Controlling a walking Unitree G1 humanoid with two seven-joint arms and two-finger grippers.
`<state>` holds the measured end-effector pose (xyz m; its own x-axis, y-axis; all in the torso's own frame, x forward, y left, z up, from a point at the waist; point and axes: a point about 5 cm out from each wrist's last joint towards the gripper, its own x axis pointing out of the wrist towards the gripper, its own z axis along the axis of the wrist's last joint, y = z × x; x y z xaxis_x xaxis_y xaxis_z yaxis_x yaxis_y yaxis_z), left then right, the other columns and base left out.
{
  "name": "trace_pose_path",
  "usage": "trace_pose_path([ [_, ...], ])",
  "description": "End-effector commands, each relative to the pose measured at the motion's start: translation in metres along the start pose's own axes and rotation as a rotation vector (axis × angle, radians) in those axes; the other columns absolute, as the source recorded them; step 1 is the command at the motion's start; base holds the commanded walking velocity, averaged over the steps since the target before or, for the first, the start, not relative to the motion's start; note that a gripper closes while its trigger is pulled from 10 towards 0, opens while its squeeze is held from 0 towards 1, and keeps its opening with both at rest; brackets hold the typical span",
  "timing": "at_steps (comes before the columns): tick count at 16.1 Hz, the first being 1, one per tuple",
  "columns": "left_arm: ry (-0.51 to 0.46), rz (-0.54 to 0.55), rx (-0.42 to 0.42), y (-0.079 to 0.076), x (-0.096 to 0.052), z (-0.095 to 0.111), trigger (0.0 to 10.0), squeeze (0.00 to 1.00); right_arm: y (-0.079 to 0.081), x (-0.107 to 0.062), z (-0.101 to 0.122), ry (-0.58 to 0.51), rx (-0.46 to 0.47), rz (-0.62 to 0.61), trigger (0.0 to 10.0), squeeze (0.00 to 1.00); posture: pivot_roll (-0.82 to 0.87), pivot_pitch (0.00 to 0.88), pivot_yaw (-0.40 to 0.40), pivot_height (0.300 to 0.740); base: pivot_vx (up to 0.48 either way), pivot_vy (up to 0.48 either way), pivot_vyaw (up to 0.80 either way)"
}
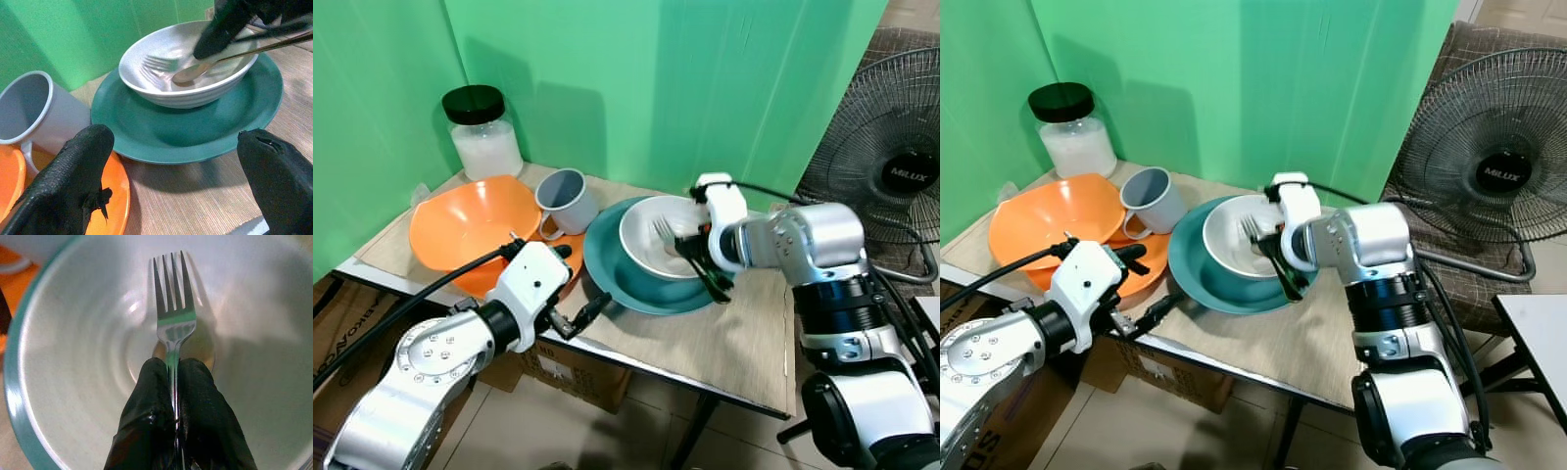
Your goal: Setting the table
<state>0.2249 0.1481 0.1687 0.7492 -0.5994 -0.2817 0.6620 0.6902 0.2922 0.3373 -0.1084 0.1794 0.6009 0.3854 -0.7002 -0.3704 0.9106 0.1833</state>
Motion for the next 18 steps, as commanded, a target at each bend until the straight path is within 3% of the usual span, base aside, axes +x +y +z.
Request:
trace_pose_path([
  [1,-0.004,-0.004,0.012,-0.001,-0.001,0.003,10.0,0.00,0.003,-0.008,0.013,-0.065,-0.013,0.020,1.6,0.00,-0.13,0.028,-0.025,0.740,0.000,0.000,0.00],
  [2,-0.003,-0.004,0.012,-0.001,-0.001,0.003,10.0,0.00,0.003,-0.012,0.016,-0.078,-0.018,0.022,2.4,0.00,-0.13,0.028,-0.025,0.740,0.000,0.000,0.00],
  [7,-0.006,-0.003,0.013,0.000,-0.001,0.004,10.0,0.00,-0.001,-0.019,0.017,-0.133,0.001,0.026,0.3,0.00,-0.13,0.028,-0.022,0.740,0.000,0.000,0.00],
  [8,-0.006,0.001,0.013,0.000,-0.001,0.004,10.0,0.00,-0.002,-0.021,0.020,-0.212,0.020,0.047,0.0,0.00,-0.13,0.029,-0.022,0.740,0.000,0.000,0.00],
  [10,-0.004,0.004,0.012,0.000,-0.002,0.003,10.0,0.00,-0.003,-0.025,0.019,-0.268,0.052,0.076,0.0,0.00,-0.12,0.032,-0.019,0.740,0.000,0.000,0.00],
  [12,-0.013,0.033,0.007,0.001,-0.002,0.004,10.0,0.00,-0.001,-0.038,0.019,-0.381,0.090,0.166,0.0,0.00,-0.12,0.034,-0.022,0.740,0.000,0.000,0.00],
  [14,-0.035,0.100,-0.004,0.003,0.000,0.008,10.0,0.00,0.005,-0.056,0.020,-0.578,0.098,0.226,0.0,0.00,-0.11,0.035,-0.023,0.740,0.000,0.000,0.00],
  [15,-0.054,0.123,-0.030,0.000,0.004,0.011,10.0,0.00,0.008,-0.067,0.017,-0.683,0.116,0.255,0.6,0.00,-0.10,0.038,-0.017,0.740,0.000,0.000,0.00],
  [17,-0.095,0.178,-0.094,-0.005,0.010,0.014,10.0,0.00,0.012,-0.084,0.008,-0.834,0.066,0.254,3.9,0.00,-0.10,0.043,-0.005,0.740,0.000,0.000,0.00],
  [18,-0.105,0.208,-0.110,-0.005,0.012,0.016,10.0,0.00,0.013,-0.090,0.004,-0.868,0.053,0.249,4.7,0.00,-0.10,0.056,0.000,0.740,0.000,0.000,0.00],
])
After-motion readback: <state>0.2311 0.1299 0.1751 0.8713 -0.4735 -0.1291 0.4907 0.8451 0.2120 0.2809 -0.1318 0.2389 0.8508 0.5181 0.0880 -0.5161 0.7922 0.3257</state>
